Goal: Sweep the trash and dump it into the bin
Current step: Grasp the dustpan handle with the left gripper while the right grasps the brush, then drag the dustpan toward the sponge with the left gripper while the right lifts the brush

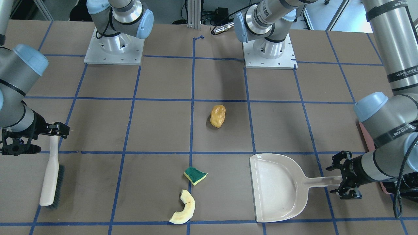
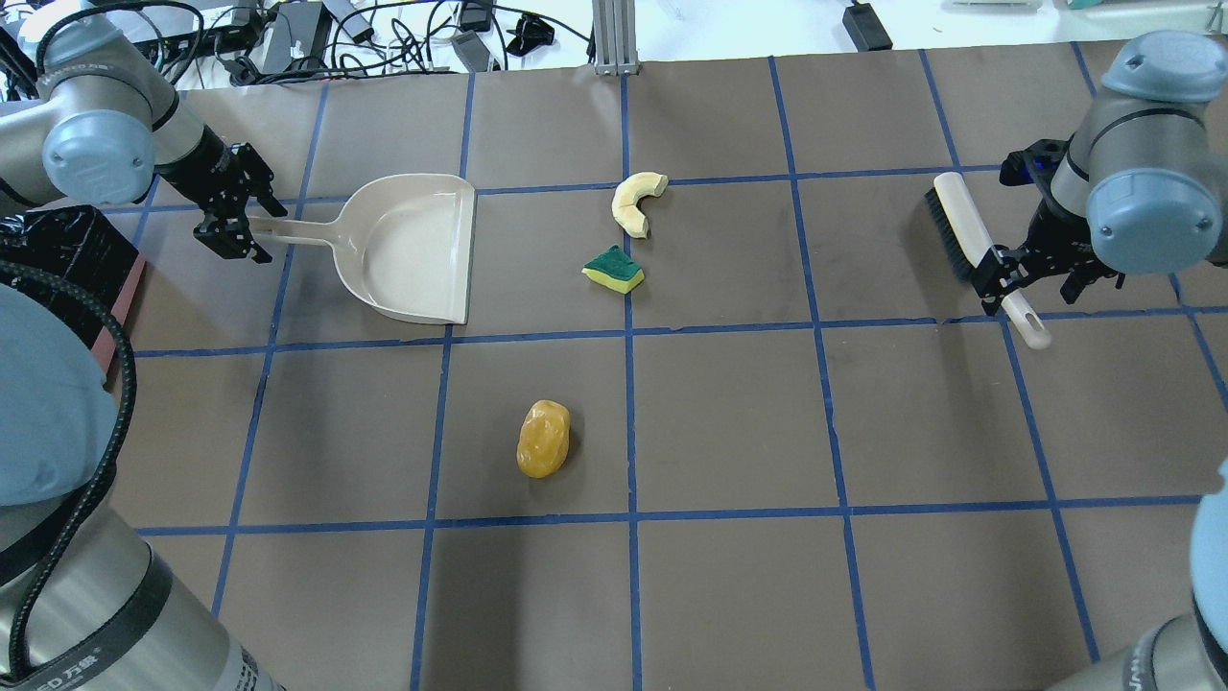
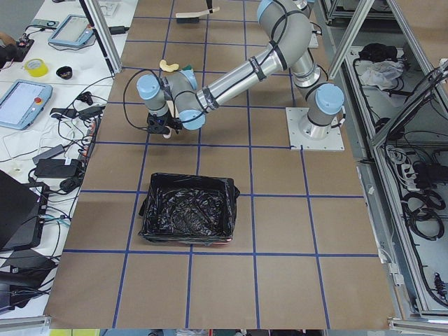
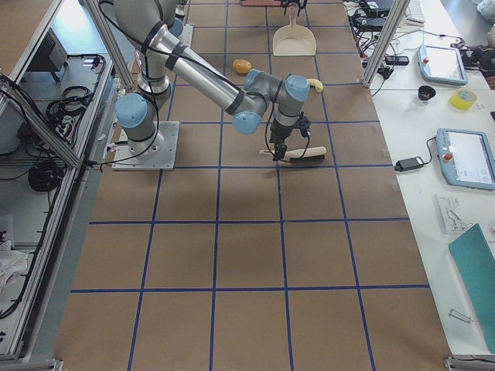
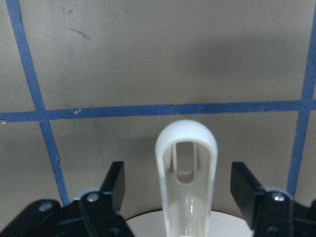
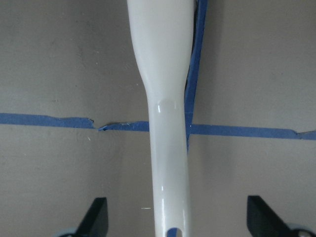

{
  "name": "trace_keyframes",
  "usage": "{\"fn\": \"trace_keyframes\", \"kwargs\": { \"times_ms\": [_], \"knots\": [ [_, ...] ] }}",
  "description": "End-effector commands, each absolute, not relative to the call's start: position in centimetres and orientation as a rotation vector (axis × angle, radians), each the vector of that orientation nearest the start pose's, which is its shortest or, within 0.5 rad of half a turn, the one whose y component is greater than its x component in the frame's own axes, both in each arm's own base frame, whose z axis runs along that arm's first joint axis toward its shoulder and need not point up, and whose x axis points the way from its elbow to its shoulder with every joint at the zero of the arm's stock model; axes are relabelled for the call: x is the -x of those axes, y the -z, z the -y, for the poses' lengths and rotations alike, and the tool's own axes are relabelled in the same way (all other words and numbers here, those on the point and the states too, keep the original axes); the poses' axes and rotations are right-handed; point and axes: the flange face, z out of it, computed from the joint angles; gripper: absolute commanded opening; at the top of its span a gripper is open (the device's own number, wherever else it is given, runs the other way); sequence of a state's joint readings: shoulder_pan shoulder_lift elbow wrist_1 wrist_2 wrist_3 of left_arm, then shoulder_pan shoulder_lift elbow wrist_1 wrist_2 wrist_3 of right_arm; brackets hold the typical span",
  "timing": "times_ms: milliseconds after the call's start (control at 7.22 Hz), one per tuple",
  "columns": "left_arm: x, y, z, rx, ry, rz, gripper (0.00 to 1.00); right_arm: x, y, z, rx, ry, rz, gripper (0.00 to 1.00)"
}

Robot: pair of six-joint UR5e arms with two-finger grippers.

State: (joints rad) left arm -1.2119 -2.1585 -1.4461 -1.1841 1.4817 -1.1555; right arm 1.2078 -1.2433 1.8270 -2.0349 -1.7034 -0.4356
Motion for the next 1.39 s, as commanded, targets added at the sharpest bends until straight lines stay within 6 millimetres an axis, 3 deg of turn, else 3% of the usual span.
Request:
{"fn": "trace_keyframes", "kwargs": {
  "times_ms": [0,139,416,554,831,1108,1247],
  "knots": [
    [-10.2,-23.6,68.2,2.215,-0.153,-2.334,0.19,8.1,-22.6,55.4,0.121,-0.278,-3.189,0.96],
    [-10.1,-24.6,68.3,2.225,-0.135,-2.346,0.05,8.1,-22.4,55.4,0.111,-0.278,-3.183,0.97],
    [-10.2,-24.8,68.4,2.225,-0.127,-2.347,0.00,8.3,-22.6,55.6,0.116,-0.261,-3.200,0.89],
    [-10.2,-24.2,68.3,2.220,-0.137,-2.340,0.00,8.3,-22.6,55.6,0.109,-0.265,-3.206,0.74],
    [-10.0,-23.7,68.7,2.341,-0.140,-2.191,0.00,8.2,-22.4,55.5,0.111,-0.266,-3.196,0.54],
    [-9.5,-26.9,69.0,2.387,-0.080,-2.166,0.00,8.2,-22.7,55.5,0.110,-0.258,-3.197,0.40],
    [-8.1,-28.4,69.6,2.346,-0.069,-2.181,0.00,8.1,-22.7,55.5,0.118,-0.262,-3.202,0.29]
  ]
}}
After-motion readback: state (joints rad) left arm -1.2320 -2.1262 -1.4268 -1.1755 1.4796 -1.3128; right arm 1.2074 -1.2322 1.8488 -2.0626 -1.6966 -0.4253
